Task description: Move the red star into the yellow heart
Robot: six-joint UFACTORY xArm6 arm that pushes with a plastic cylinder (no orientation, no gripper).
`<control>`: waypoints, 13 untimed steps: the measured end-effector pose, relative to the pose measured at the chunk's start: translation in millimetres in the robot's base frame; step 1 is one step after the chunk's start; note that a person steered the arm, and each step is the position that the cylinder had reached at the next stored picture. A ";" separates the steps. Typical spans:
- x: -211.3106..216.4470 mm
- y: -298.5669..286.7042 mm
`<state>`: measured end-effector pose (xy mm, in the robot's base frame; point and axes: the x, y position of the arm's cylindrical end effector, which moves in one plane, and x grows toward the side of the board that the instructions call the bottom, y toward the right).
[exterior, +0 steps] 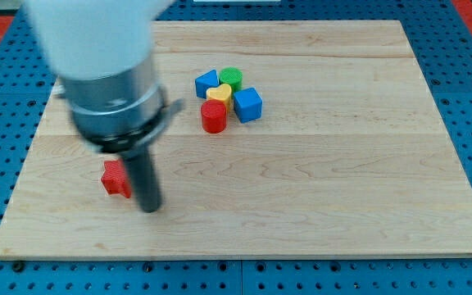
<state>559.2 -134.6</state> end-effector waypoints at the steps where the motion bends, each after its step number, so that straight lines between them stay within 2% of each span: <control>1: -30.3 -43.6; 3: -99.8 -36.3; 4: -115.8 -5.4; 5: -131.5 -27.8; 6: -136.0 -68.3; 8: -158.3 -8.4; 10: -182.2 -18.5; 12: -180.6 34.3; 13: -163.9 31.2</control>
<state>395.3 -103.4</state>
